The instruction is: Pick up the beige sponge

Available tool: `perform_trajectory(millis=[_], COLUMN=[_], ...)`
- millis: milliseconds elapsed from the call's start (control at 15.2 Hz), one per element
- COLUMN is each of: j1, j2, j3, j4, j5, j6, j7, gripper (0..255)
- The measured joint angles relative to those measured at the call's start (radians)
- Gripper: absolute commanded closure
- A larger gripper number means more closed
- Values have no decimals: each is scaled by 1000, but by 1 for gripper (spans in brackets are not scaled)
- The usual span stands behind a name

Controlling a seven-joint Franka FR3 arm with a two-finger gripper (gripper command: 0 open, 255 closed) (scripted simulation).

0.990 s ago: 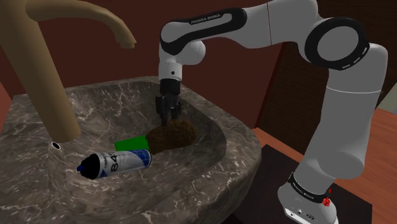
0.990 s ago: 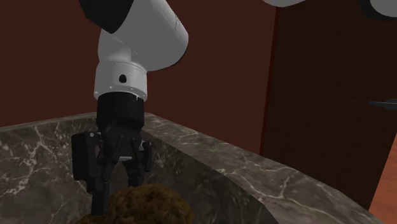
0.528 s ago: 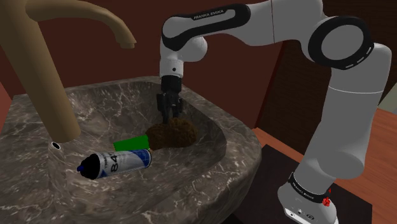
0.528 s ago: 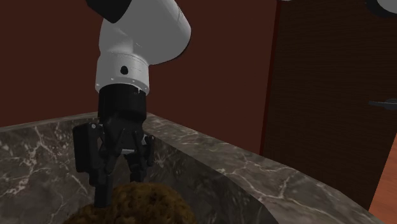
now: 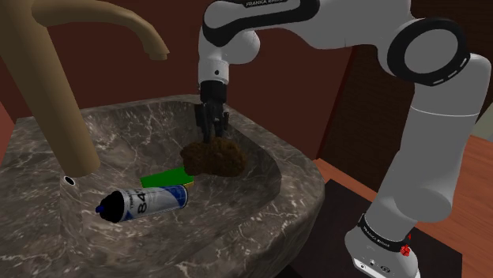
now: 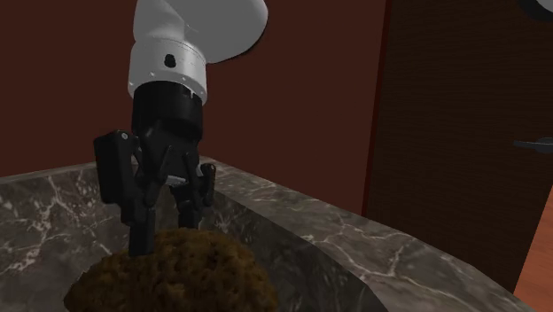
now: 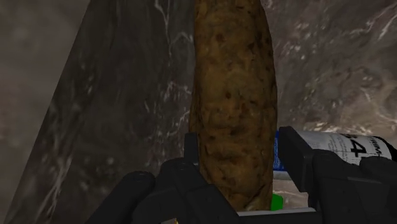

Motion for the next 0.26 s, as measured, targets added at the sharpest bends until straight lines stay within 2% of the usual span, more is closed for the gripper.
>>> perform_trajectory(millis=[264], j1=[-3], j2=[0], j3=[0], j4=[50], j5=[1], j6=[-45], j7=[21], gripper=[255])
